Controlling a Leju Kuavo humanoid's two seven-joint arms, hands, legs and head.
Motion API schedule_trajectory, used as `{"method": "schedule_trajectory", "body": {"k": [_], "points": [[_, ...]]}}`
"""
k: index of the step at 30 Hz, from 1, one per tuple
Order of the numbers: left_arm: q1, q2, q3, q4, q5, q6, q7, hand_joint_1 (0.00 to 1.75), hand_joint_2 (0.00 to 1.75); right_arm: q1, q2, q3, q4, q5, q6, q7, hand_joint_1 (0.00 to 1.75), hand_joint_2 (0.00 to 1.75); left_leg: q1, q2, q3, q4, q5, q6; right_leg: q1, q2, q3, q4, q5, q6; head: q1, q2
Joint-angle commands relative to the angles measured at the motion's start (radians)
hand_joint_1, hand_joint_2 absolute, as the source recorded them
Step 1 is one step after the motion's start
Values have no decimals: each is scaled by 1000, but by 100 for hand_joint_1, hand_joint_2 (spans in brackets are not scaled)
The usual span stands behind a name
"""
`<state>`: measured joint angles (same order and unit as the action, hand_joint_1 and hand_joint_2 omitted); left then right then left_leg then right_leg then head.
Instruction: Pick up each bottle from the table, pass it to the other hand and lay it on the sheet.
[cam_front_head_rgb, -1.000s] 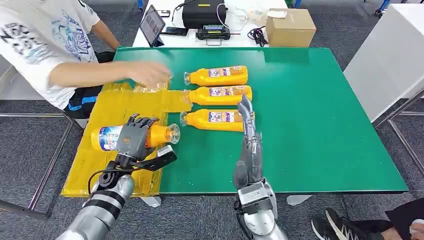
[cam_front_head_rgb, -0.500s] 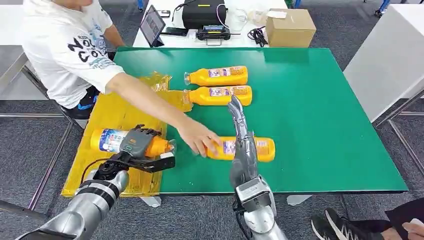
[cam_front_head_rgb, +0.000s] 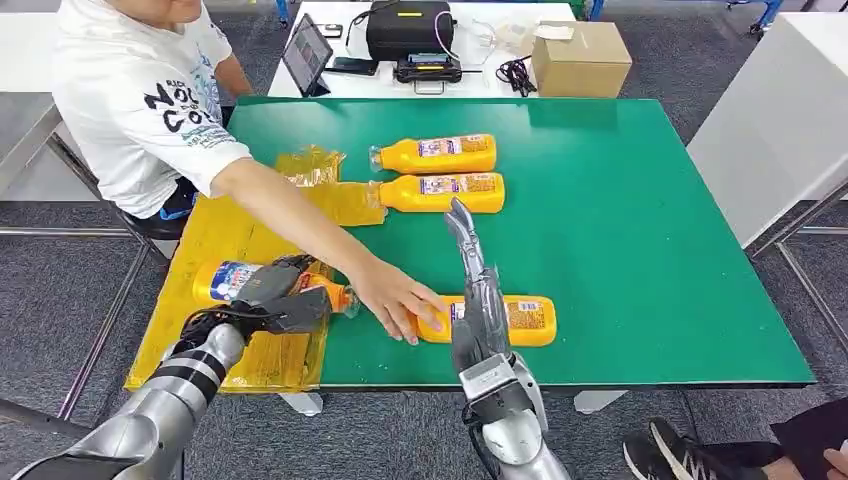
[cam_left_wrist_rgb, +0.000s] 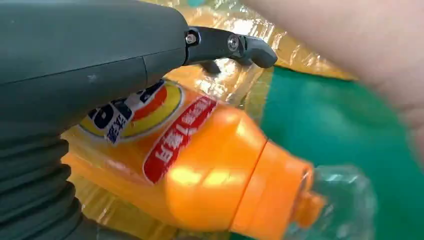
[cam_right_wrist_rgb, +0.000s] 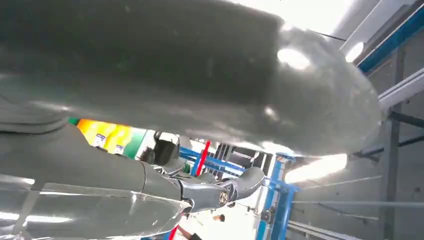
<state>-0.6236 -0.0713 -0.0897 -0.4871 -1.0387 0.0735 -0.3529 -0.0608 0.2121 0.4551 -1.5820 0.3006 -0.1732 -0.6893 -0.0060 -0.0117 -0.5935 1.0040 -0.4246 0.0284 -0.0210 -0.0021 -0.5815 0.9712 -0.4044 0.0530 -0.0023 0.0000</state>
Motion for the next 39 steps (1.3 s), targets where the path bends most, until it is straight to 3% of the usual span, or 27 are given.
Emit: {"method": "schedule_trajectory", "body": {"k": [1, 5, 10, 13, 16, 17, 18, 19, 20, 22, 23, 29, 33, 35, 39], "points": [[34, 1, 60, 98, 31, -58, -15, 0, 0, -53, -5, -3, 106, -3, 3, 1, 0, 0, 0, 3, 4, -1, 0, -1, 1, 2, 4, -1, 0, -2, 0, 0], [41, 5, 100, 100, 144, -164, -68, 0, 0, -73, -5, -8, 155, -6, 2, 7, 0, 0, 1, 5, 7, -1, 0, -1, 1, 4, 6, -2, 1, -2, 0, 0], [47, 12, 97, 99, 158, -181, -80, 0, 0, -79, -2, -10, 173, -10, 1, 7, 0, 0, 1, 5, 10, -2, 0, -2, 1, 4, 8, -2, 1, -2, 0, 0], [70, -15, 258, 68, 404, -320, -193, 0, 0, -85, -11, -3, 206, 13, -19, 17, 0, 0, 2, 6, 10, -2, 0, -2, 2, 5, 8, -3, 2, -3, 0, 0], [106, -75, 341, -51, 574, -211, -304, 0, 0, -86, -31, -1, 238, 62, -61, 46, 0, 0, 1, 5, 10, -3, 0, -1, 1, 4, 10, -3, 1, -2, 0, 0], [120, -89, 327, -102, 588, -114, -311, 0, 0, -84, -33, -6, 243, 68, -72, 51, 0, 175, 0, 3, 9, -2, 0, -1, 0, 2, 9, -2, 0, -1, 0, 0], [133, -105, 324, -158, 605, 18, -338, 0, 0, -87, -44, -2, 254, 94, -75, 89, 0, 175, 1, 3, 9, -2, 0, -1, 1, 2, 8, -3, 1, -2, 0, 0], [201, -118, 251, -366, 648, 208, -345, 0, 0, -92, -61, 6, 264, 139, -92, 136, 0, 175, 2, 2, 6, 0, 0, -1, 2, 0, 6, -2, 1, -2, 0, 0], [253, -104, 179, -504, 731, 356, -345, 0, 175, -117, -96, 29, 302, 188, -54, 219, 0, 175, 2, 1, 5, 0, 0, -1, 3, -1, 6, -2, 0, -2, 0, 0], [313, -40, 51, -657, 770, 565, -345, 0, 175, -176, -159, 64, 386, 279, -14, 316, 0, 175, 3, 3, 2, 1, -1, -1, 3, 2, 2, -2, 1, -2, 1, 0], [334, -32, 59, -718, 744, 625, -345, 0, 175, -209, -200, 86, 425, 313, 20, 344, 0, 175, 3, 6, 2, 1, -1, -1, 3, 4, 1, -2, 1, -2, 0, 0], [334, -32, 59, -718, 744, 625, -345, 0, 175, -209, -200, 86, 425, 313, 20, 344, 0, 175, 1, -2, -2, 1, 0, 0, 1, -2, -1, -1, 0, -1, 1, 0], [334, -32, 59, -718, 744, 625, -345, 0, 175, -209, -200, 86, 425, 313, 20, 344, 0, 175, 2, -1, -3, 2, -1, -1, 2, -1, -2, -1, 0, -2, 1, 0], [367, -84, 167, -824, 598, 625, -345, 0, 175, -230, -236, 96, 456, 322, 91, 407, 0, 175, 2, 0, -3, 1, -1, -2, 2, -1, -2, -1, -1, -2, 0, 0], [367, -84, 167, -824, 598, 625, -345, 0, 175, -230, -236, 96, 456, 322, 91, 407, 0, 175, 3, 0, -2, 2, -2, -2, 3, -1, -2, -1, -1, -3, 0, 0]]}}
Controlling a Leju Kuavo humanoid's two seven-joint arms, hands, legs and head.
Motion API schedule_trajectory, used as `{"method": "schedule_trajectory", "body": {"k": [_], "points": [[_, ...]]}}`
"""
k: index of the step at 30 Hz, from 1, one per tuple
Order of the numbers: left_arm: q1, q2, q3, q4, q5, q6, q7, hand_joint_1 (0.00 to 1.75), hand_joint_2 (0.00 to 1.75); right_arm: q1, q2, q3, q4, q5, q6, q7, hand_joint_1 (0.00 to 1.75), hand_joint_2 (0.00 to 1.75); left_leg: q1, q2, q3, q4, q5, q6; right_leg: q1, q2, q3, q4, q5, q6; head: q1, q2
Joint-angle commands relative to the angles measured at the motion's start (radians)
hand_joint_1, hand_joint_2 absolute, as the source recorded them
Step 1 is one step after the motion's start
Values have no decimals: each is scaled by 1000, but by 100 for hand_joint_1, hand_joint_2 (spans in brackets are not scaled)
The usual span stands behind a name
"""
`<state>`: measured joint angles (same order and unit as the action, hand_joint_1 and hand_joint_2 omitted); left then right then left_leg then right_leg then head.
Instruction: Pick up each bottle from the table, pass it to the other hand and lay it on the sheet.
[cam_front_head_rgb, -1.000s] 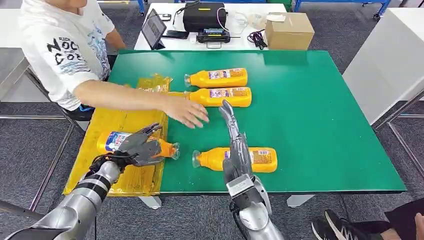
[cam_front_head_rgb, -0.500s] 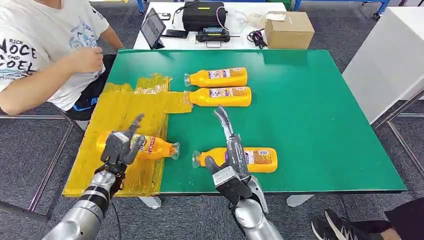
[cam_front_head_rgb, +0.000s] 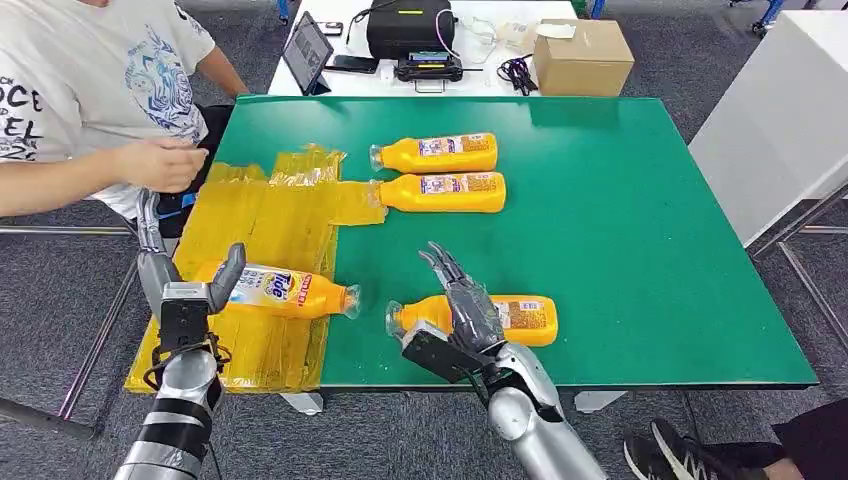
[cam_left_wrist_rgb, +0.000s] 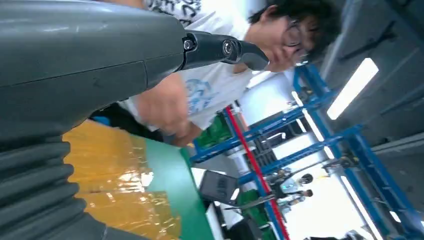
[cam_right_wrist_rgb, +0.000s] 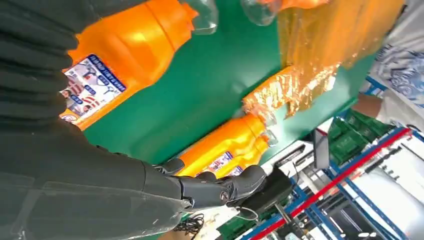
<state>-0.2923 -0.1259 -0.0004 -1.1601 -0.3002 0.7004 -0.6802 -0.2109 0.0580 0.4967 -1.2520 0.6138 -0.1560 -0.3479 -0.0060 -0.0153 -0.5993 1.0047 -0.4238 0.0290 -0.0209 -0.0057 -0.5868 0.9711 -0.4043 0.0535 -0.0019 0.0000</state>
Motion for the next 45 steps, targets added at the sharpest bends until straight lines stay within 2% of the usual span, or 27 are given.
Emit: {"method": "schedule_trajectory", "body": {"k": [1, 5, 6, 7, 11, 19, 26, 28, 31, 39, 44, 45], "points": [[36, -29, 77, -151, -141, -2, -18, 0, 175, -80, -82, 54, 126, 9, 74, 66, 0, 175, 3, 4, 4, 1, -2, -3, 3, 3, 4, -1, -1, -3, 0, 0], [61, -68, 145, -227, -191, -2, -18, 0, 175, -104, -144, 59, 147, 15, 94, 84, 0, 175, 2, 3, 2, 0, -1, -2, 2, 2, 2, -1, 0, -2, 0, 0], [82, -81, 171, -273, -220, -2, -18, 0, 175, -122, -218, 72, 153, 3, 152, 90, 0, 175, 2, 2, 2, 0, -1, -2, 2, 2, 2, -1, 0, -2, 0, 0], [92, -67, 118, -231, -154, -2, -18, 0, 175, -101, -330, 50, 80, -16, 199, 139, 0, 175, 2, 4, 2, 1, -2, -1, 2, 3, 2, -1, 0, -2, 0, 0], [87, -61, 76, -186, -145, -2, -18, 0, 175, -88, -365, 55, 50, -11, 217, 157, 0, 175, -2, -2, 0, 1, -1, -1, -1, -2, 1, -1, -1, -1, 0, 0], [56, -45, -5, -75, -109, -2, -18, 0, 175, -111, -417, 135, 102, -27, 286, 175, 0, 175, -1, 1, 1, 0, -1, -1, 0, 0, 2, -2, 0, -2, 0, 0], [51, -35, -61, -58, -80, -2, -18, 0, 175, -73, -545, 157, 1, -64, 342, 222, 0, 175, -1, -1, 2, 1, -1, -1, -1, -2, 2, -1, -1, -2, 0, 0], [45, -33, -93, -41, -54, -2, -18, 0, 175, -71, -550, 173, 5, -71, 373, 243, 0, 175, -2, -1, 0, 1, -1, -1, -2, -2, 0, -1, -1, -1, -1, 0], [17, -36, -148, 18, -23, -2, -18, 0, 175, -106, -522, 225, 124, -77, 409, 253, 0, 175, -1, -1, 1, 1, -1, -1, -1, -1, 2, -2, -1, -2, 0, 0], [17, -36, -148, 18, -23, -2, -18, 0, 175, -106, -522, 225, 124, -77, 409, 253, 0, 175, -1, 0, 3, 0, -1, -1, 0, -1, 3, -2, 0, -2, 0, 0], [-2, -43, -170, 64, -13, -2, -18, 0, 175, -161, -429, 282, 279, -51, 377, 244, 0, 175, 1, 3, 4, 0, -1, -2, 1, 2, 4, -3, 0, -2, 0, 0], [-3, -46, -166, 68, -25, -2, -18, 0, 175, -168, -410, 290, 306, -37, 358, 242, 7, 175, 0, 3, 4, -1, -1, -1, 0, 2, 4, -4, 1, -2, -1, 0]]}}
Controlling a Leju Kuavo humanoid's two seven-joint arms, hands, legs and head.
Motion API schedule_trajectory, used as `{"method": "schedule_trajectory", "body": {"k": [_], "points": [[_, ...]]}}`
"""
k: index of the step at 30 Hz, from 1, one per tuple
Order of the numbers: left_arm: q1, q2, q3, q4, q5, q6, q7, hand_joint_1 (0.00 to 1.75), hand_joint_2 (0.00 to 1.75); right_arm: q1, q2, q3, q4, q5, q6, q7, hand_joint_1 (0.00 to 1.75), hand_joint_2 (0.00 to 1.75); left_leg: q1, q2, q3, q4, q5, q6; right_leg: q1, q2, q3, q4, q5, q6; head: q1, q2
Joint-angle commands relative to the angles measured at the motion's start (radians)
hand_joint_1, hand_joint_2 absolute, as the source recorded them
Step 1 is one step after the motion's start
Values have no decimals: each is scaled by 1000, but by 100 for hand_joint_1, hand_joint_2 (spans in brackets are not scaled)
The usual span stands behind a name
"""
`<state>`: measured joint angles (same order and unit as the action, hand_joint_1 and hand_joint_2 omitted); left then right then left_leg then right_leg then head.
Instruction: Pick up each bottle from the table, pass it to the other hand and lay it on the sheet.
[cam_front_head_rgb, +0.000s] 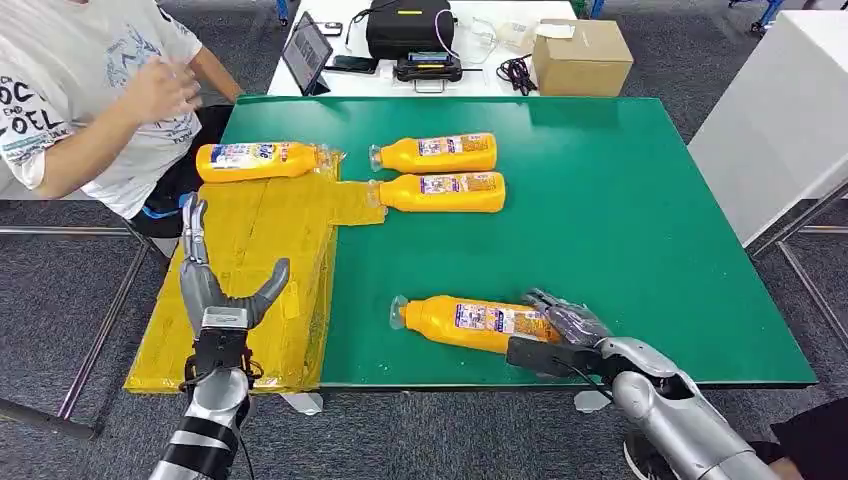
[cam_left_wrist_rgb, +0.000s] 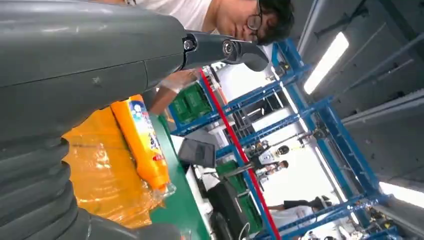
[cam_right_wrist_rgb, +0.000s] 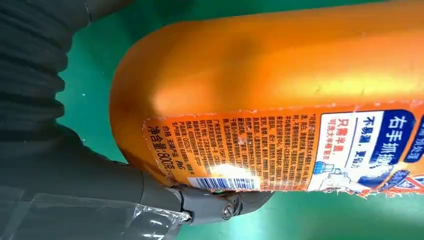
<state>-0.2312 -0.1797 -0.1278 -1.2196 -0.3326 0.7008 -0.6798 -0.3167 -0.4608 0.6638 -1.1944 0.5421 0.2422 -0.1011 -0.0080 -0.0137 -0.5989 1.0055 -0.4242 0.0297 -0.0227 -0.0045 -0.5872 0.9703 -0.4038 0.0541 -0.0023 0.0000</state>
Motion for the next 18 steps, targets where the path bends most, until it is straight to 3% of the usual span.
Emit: {"method": "schedule_trajectory", "body": {"k": [1, 2, 5, 18], "points": [[-65, 8, -49, 134, 31, -3, -18, 0, 175, -58, 128, 120, 268, 31, -57, -11, 40, 175, 2, 2, 4, -1, -1, -2, 3, 1, 5, -3, 0, -2, 0, 0], [-64, 10, -49, 132, 16, -3, -18, 0, 175, -57, 135, 125, 278, 38, -70, -14, 122, 175, 3, 3, 6, -1, -1, -2, 3, 1, 6, -3, 0, -3, 0, 0], [-65, 9, -55, 141, 20, -3, -18, 0, 175, -32, 142, 116, 260, 40, -107, -23, 175, 175, 3, 5, 7, -1, -1, -2, 3, 1, 7, -3, 0, -3, 0, 0], [-73, 22, -101, 178, 69, -3, -18, 0, 175, 49, 199, 32, 224, 51, -206, -16, 175, 175, 4, 7, 13, -2, -1, -2, 4, 3, 10, -3, 2, -6, 0, 0]]}}
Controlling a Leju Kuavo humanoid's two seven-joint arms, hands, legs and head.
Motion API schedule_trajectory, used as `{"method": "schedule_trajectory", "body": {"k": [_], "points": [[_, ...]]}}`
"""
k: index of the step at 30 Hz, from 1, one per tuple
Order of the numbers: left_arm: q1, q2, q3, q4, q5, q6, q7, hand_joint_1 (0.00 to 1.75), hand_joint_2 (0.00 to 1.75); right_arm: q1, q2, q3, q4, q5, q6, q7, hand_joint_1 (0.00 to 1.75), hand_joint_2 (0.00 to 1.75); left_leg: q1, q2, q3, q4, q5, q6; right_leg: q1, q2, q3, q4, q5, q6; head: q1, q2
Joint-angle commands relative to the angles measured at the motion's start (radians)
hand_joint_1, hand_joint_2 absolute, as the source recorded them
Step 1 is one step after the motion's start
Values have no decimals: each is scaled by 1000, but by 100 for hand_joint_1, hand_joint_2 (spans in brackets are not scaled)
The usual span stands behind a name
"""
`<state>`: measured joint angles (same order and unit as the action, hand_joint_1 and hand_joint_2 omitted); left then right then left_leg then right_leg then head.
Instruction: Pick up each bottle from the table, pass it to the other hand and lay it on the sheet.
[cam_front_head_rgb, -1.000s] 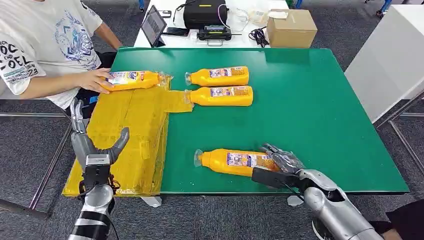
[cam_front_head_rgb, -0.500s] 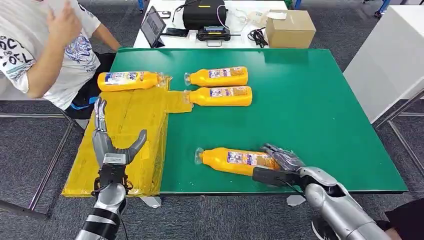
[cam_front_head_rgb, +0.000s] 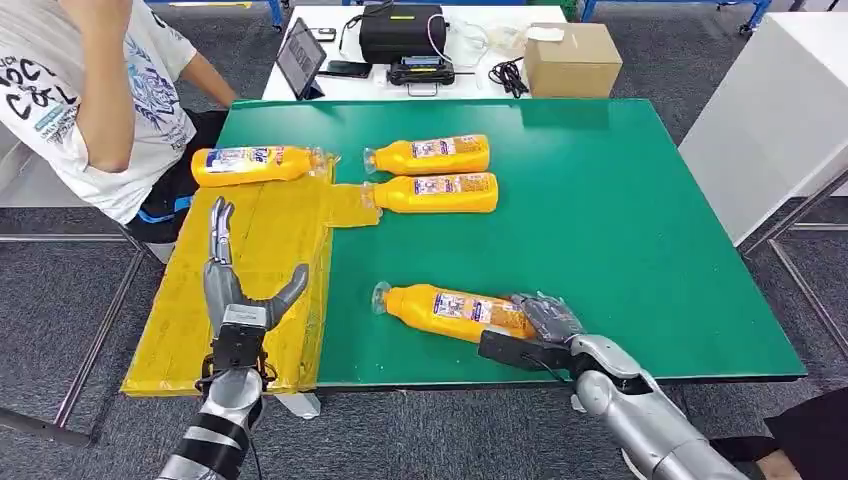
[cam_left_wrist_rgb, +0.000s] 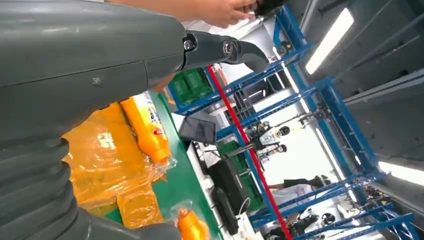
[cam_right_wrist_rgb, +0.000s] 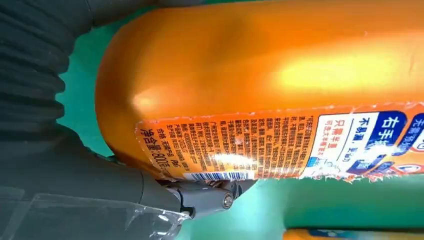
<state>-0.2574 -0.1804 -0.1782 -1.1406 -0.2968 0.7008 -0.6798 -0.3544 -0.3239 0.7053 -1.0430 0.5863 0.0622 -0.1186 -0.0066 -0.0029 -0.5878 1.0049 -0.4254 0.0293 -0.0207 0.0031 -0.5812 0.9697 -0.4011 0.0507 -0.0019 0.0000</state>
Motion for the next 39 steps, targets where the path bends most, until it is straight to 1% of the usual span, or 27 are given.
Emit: {"method": "schedule_trajectory", "body": {"k": [1, 4, 6, 7, 9, 10, 11, 12, 13, 14, 16, 17, 18, 19, 20, 21, 22, 24, 25, 26, 27, 28, 31, 33, 37, 38, 39], "points": [[-49, 26, -55, 101, 31, -3, -18, 0, 175, 94, 65, -20, 67, 9, -28, 1, 175, 175, 1, -3, 2, -1, 0, -1, 1, -3, 4, -2, -1, -2, 0, 0], [-54, 26, -67, 112, 42, -3, -18, 0, 175, 120, 83, -51, 50, 16, -51, -12, 175, 175, 3, -4, 2, -1, 0, -2, 3, -4, 4, -3, 0, -3, 0, 0], [-58, 22, -65, 140, 87, -39, -18, 0, 175, 161, 105, -110, 12, 22, -88, -35, 175, 175, 2, -3, 2, -1, 0, -2, 2, -3, 4, -2, -1, -2, 0, 0], [-58, 22, -65, 140, 87, -39, -18, 0, 175, 161, 105, -110, 12, 22, -88, -35, 175, 175, 3, -5, 2, -2, 0, -2, 3, -5, 5, -3, -1, -3, 0, 0], [-54, -7, 5, 192, 168, -184, -18, 0, 175, 239, 154, -223, -91, 4, -172, -69, 175, 175, 2, -4, 3, -2, 0, -2, 2, -4, 4, -2, -1, -2, 0, 0], [-52, -37, 76, 240, 253, -355, 12, 0, 175, 287, 193, -298, -168, 39, -228, -84, 175, 175, 3, -4, 3, -2, 0, -3, 3, -5, 5, -3, -1, -3, 0, 0], [-35, -51, 112, 236, 304, -456, 67, 0, 175, 324, 238, -365, -232, 28, -271, -115, 175, 175, 3, -4, 3, -2, 0, -3, 3, -4, 5, -3, -1, -3, 0, 0], [-18, -59, 136, 230, 341, -511, 105, 0, 175, 347, 268, -410, -288, 39, -325, -132, 175, 175, 2, -3, 2, -1, 0, -2, 2, -3, 4, -2, -1, -3, 0, 0], [5, -65, 151, 220, 382, -571, 130, 0, 175, 373, 314, -464, -357, 25, -393, -178, 175, 175, 1, -2, 1, -1, 0, -2, 1, -1, 2, -1, -1, -2, 0, 0], [19, -70, 167, 216, 417, -597, 151, 0, 175, 386, 337, -495, -400, 19, -426, -190, 175, 175, 2, -2, 0, 0, -1, -3, 2, -2, 2, 0, -2, -3, 0, 0], [28, -67, 168, 212, 419, -599, 151, 0, 175, 392, 340, -500, -422, 21, -425, -186, 175, 175, 0, -2, -6, -1, 0, -1, 0, -1, -3, 1, -1, -1, 0, 0], [36, -69, 178, 201, 450, -625, 160, 0, 175, 405, 371, -536, -443, 10, -478, -228, 175, 175, 1, 0, -7, 0, -2, -2, 1, 0, -4, 2, -2, -3, 0, 0], [40, -70, 182, 196, 458, -627, 162, 0, 175, 409, 379, -545, -451, 8, -494, -236, 175, 175, 1, 0, -9, 0, -2, -2, 1, 0, -7, 1, -2, -2, -1, 0], [50, -64, 180, 179, 463, -622, 159, 0, 175, 423, 409, -578, -472, -37, -535, -287, 175, 175, 1, -2, -10, -1, -1, -2, 1, -2, -8, 1, -2, -1, -1, 0], [56, -63, 182, 169, 468, -616, 158, 0, 175, 432, 418, -591, -488, -35, -556, -292, 175, 175, 2, -2, -9, 0, -2, -2, 2, -3, -7, 1, -3, -2, 0, 0], [60, -62, 183, 159, 477, -616, 158, 0, 175, 440, 436, -610, -499, -70, -572, -315, 175, 175, 1, -4, -10, 0, -1, -2, 1, -4, -7, 1, -3, -2, 0, 0], [67, -65, 190, 142, 479, -602, 151, 0, 175, 447, 437, -616, -506, -66, -581, -316, 175, 175, 0, -6, -12, 0, 0, -1, 0, -4, -9, 1, -2, -1, 0, 0], [77, -66, 189, 117, 496, -609, 157, 0, 175, 453, 450, -633, -510, -79, -606, -338, 175, 175, 1, -5, -12, 0, -1, -2, 1, -3, -8, 1, -3, -2, -1, 0], [86, -68, 189, 100, 520, -627, 172, 0, 175, 455, 463, -651, -511, -95, -623, -351, 175, 175, 0, -5, -13, 0, -1, -1, 0, -3, -10, 1, -2, -1, 0, 0], [93, -67, 181, 87, 541, -648, 191, 0, 175, 454, 460, -656, -501, -79, -634, -356, 175, 175, 1, -5, -11, 0, -2, -2, 1, -3, -8, 1, -3, -2, 0, 0], [100, -69, 179, 74, 561, -663, 195, 0, 175, 454, 465, -663, -499, -100, -629, -361, 175, 175, 1, -5, -13, 0, -1, -2, 1, -4, -9, 1, -2, -2, 0, 0], [110, -65, 157, 57, 581, -693, 210, 0, 175, 451, 460, -661, -484, -87, -623, -368, 175, 175, 1, -5, -14, 0, -1, -1, 0, -3, -11, 1, -2, -1, 0, 0], [125, -56, 108, 38, 629, -777, 253, 0, 175, 432, 445, -635, -417, -74, -558, -370, 175, 175, 1, -5, -14, 0, -1, -1, 0, -3, -11, 0, -1, -1, 0, 0], [129, -58, 100, 36, 628, -775, 252, 0, 175, 422, 450, -631, -387, -73, -559, -377, 175, 175, 1, -4, -13, 0, -1, -2, 1, -2, -9, 0, -2, -2, 0, 0], [129, -58, 100, 36, 628, -775, 252, 0, 175, 422, 450, -631, -387, -73, -559, -377, 175, 175, 1, -5, -14, -1, 0, -1, 1, -3, -10, 0, -2, -1, 0, 0], [129, -58, 100, 36, 628, -775, 252, 0, 175, 422, 450, -631, -387, -73, -559, -377, 175, 175, 2, -4, -12, -1, -1, -2, 2, -3, -8, -1, -2, -2, 0, 0], [126, -49, 84, 41, 649, -816, 264, 0, 175, 418, 442, -608, -372, -69, -525, -387, 175, 175, 1, -4, -13, -1, -1, -1, 1, -3, -10, 0, -2, -1, 0, 0]]}}
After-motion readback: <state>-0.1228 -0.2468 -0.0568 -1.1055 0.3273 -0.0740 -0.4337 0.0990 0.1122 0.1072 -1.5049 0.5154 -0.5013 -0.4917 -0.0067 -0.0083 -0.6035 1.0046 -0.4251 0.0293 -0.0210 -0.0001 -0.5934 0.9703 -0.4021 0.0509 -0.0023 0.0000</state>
